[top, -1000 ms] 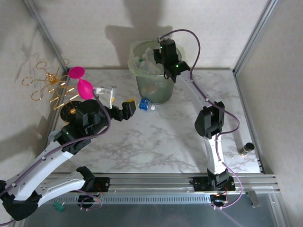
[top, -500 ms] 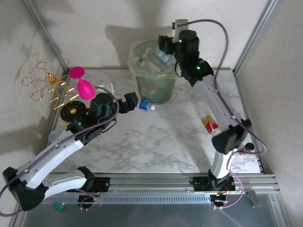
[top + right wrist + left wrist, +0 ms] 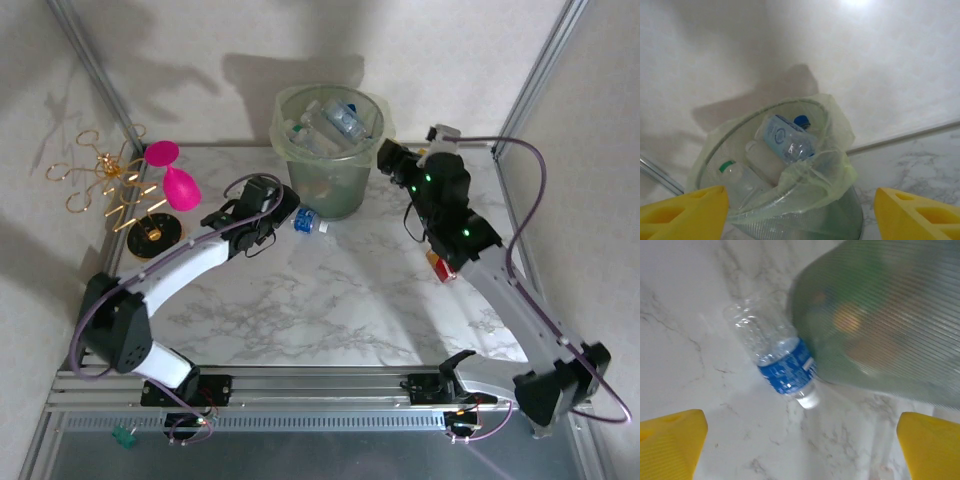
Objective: Put the plastic bottles in the bin
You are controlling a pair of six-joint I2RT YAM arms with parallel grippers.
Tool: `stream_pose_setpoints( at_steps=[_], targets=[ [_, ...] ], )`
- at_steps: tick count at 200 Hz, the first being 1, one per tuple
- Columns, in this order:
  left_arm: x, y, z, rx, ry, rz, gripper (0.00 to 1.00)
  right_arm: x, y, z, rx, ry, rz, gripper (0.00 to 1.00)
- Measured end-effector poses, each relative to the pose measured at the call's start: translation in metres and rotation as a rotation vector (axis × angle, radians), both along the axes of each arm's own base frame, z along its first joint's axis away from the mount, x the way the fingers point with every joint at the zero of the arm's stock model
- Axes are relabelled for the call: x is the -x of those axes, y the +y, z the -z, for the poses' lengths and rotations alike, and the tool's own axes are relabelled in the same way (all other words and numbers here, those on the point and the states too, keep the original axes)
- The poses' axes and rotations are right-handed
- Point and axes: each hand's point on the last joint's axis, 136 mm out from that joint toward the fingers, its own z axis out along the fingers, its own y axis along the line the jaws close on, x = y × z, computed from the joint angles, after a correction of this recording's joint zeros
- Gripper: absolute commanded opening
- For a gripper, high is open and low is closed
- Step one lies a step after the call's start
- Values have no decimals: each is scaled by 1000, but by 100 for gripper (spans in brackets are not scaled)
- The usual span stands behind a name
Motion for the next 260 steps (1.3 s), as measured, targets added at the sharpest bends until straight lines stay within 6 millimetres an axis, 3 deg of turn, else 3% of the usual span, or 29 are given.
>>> stream_pose_setpoints(
  at_steps=[35, 68, 121, 221, 260],
  targets=[
    [-16, -7, 59, 12, 139, -44, 96, 39, -30, -25, -80, -90, 40, 77],
    [-32, -18, 88, 24, 187, -54, 94, 56, -46, -31, -103, -136, 68, 78],
    [-62, -15, 107, 38, 169, -86, 86, 53, -46, 0, -57, -85, 80, 79],
    [-92, -12, 124, 63, 143, -90, 70, 53, -40, 1, -58, -81, 43, 79],
    [-100, -11, 122, 79, 125, -84, 54, 53, -40, 1, -49, -82, 43, 79]
  ],
)
